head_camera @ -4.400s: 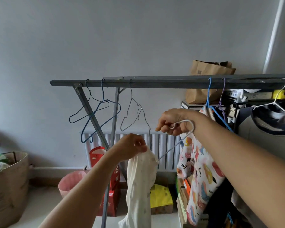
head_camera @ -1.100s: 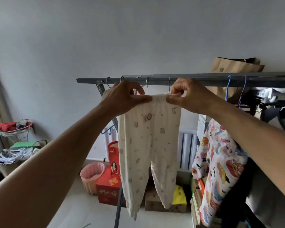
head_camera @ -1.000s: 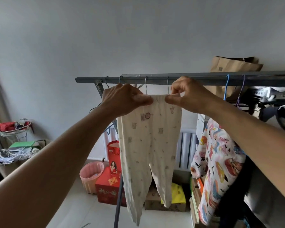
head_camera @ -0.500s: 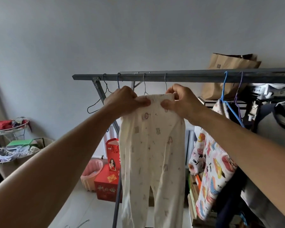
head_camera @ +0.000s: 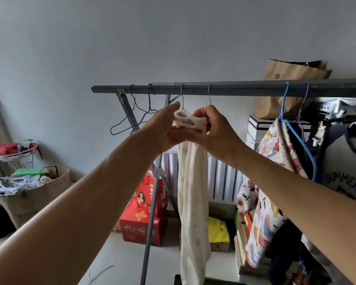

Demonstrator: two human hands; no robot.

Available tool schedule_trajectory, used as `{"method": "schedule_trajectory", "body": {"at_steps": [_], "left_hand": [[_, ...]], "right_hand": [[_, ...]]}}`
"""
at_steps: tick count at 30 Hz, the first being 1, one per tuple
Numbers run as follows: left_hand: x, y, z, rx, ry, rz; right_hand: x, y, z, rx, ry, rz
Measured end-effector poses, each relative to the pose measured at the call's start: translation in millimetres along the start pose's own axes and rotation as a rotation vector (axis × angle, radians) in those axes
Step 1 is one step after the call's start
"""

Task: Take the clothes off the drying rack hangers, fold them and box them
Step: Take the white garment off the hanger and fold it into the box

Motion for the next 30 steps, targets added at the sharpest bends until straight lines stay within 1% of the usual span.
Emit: {"method": "schedule_trajectory", "body": {"at_steps": [2, 6, 7, 9, 10, 13, 14, 15, 17, 19, 20, 22, 23, 24, 26, 27, 28, 30], "left_hand": [[-1, -6, -2, 0.046, 0.053, 0.026], [0, -27, 3, 0.460, 0.356, -0.047], [0, -31, 7, 0.541, 0.397, -0.050], [4, -36, 22, 0.666, 0.366, -0.041], [7, -39, 33, 0.702, 0.340, -0.064], [13, -56, 69, 0.641, 0.331, -0.256], [12, -61, 83, 0.588, 0.314, -0.283], [9, -65, 99, 0.533, 0.260, -0.271], [2, -67, 130, 0.502, 0.065, -0.172], [1, -67, 158, 0.594, -0.109, -0.094], [3, -67, 169, 0.631, -0.157, -0.091], [8, -61, 179, 0.694, -0.167, -0.081], [10, -55, 180, 0.686, -0.152, -0.039], [12, -49, 180, 0.621, -0.132, 0.017], [15, -40, 177, 0.330, -0.136, 0.107], [18, -37, 175, 0.201, -0.156, 0.124], [20, -36, 172, 0.147, -0.172, 0.128], [21, -34, 167, 0.204, -0.164, 0.116]], "right_hand": [[4, -4, -3, -0.004, -0.005, -0.037], [19, -16, -4, 0.144, 0.024, -0.139], [23, -18, -4, 0.160, 0.030, -0.151], [29, -21, -2, 0.172, 0.025, -0.164], [31, -23, -1, 0.181, 0.019, -0.169], [38, -30, 5, 0.217, 0.008, -0.183], [40, -33, 7, 0.224, 0.002, -0.192], [42, -35, 8, 0.227, -0.004, -0.201], [44, -38, 9, 0.226, -0.014, -0.219], [44, -39, 12, 0.220, -0.019, -0.226], [44, -39, 13, 0.220, -0.023, -0.226], [44, -39, 15, 0.231, -0.028, -0.223], [44, -41, 15, 0.241, -0.025, -0.220], [43, -42, 15, 0.256, -0.020, -0.216], [42, -47, 15, 0.288, -0.014, -0.217], [40, -51, 14, 0.298, -0.011, -0.227], [39, -55, 14, 0.309, -0.007, -0.237], [34, -63, 14, 0.323, 0.001, -0.253]]}}
Point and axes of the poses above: each hand's wrist, its own x-axis towards the middle knuckle, its own y-axis out of the palm, z = x × y, the point moved 2 cm from there along x, towards the middle knuckle, and after that the axes turned 2 degrees about z, right-handed, at the moved point
